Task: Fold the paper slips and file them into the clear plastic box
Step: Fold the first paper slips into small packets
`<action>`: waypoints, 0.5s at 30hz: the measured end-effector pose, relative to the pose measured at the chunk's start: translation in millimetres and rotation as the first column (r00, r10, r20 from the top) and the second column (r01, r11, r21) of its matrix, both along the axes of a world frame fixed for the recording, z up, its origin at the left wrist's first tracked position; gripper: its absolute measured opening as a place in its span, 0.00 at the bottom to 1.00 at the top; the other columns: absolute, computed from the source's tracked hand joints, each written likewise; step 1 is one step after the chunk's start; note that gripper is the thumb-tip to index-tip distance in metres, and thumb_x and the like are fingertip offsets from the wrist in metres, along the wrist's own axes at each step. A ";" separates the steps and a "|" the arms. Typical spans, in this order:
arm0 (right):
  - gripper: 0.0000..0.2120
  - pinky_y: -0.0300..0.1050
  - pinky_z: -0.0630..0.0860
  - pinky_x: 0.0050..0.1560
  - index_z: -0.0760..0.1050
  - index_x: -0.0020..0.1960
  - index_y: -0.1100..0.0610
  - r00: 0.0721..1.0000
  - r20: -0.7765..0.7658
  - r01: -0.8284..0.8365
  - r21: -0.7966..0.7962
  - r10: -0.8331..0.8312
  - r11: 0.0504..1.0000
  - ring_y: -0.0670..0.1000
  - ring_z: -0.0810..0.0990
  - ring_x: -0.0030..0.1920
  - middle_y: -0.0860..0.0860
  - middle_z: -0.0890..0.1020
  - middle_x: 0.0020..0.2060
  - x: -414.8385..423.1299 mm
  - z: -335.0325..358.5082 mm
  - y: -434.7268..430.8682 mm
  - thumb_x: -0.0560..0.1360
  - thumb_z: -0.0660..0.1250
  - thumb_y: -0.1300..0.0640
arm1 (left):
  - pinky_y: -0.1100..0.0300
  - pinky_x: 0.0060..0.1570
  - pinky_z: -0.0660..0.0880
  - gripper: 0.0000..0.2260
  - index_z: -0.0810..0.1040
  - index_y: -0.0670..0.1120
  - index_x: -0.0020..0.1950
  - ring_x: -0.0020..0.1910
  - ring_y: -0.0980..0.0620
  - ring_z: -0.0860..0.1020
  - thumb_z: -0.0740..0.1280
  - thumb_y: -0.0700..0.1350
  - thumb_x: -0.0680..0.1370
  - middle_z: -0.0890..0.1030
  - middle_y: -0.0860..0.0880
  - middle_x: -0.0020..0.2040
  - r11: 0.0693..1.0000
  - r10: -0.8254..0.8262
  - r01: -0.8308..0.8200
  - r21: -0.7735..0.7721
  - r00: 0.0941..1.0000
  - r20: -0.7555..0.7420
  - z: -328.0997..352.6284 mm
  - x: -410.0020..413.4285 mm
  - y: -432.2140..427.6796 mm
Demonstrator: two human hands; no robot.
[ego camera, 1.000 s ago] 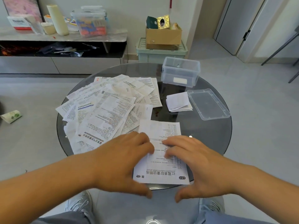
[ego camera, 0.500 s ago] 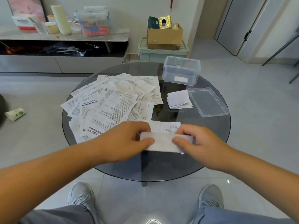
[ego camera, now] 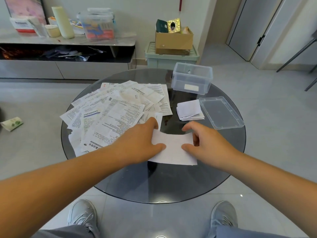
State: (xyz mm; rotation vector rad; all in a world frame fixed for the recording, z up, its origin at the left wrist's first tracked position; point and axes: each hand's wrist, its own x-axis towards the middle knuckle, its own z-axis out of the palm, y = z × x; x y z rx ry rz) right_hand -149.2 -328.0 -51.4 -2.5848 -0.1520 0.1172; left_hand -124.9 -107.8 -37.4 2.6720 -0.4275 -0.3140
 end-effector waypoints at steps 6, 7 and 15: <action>0.11 0.41 0.67 0.40 0.77 0.60 0.42 0.998 0.024 -0.052 -0.120 0.055 0.991 0.43 0.74 0.41 0.43 0.75 0.38 1.2 -1.1 -4.4 0.78 0.68 0.45 | 0.53 0.56 0.76 0.26 0.62 0.59 0.74 0.60 0.48 0.74 0.64 0.63 0.78 0.68 0.49 0.65 0.963 -0.157 0.114 0.244 0.974 0.162 -1.0 -7.1 -2.7; 0.11 0.40 0.67 0.40 0.78 0.59 0.42 0.998 0.023 -0.052 -0.113 0.055 0.992 0.43 0.74 0.41 0.42 0.75 0.38 1.6 -1.5 -5.5 0.78 0.68 0.45 | 0.53 0.58 0.74 0.24 0.64 0.60 0.73 0.63 0.48 0.71 0.63 0.62 0.78 0.65 0.49 0.67 0.947 -0.212 0.143 0.286 0.950 0.227 -2.3 -8.2 -1.6; 0.12 0.40 0.66 0.45 0.78 0.61 0.42 0.995 0.055 -0.079 -0.118 0.086 0.990 0.43 0.73 0.43 0.42 0.74 0.40 0.3 -5.7 -10.7 0.78 0.68 0.45 | 0.51 0.53 0.78 0.20 0.75 0.56 0.68 0.61 0.44 0.78 0.53 0.52 0.78 0.77 0.45 0.66 0.753 -0.645 0.519 0.404 0.701 0.304 -20.6 -12.1 20.6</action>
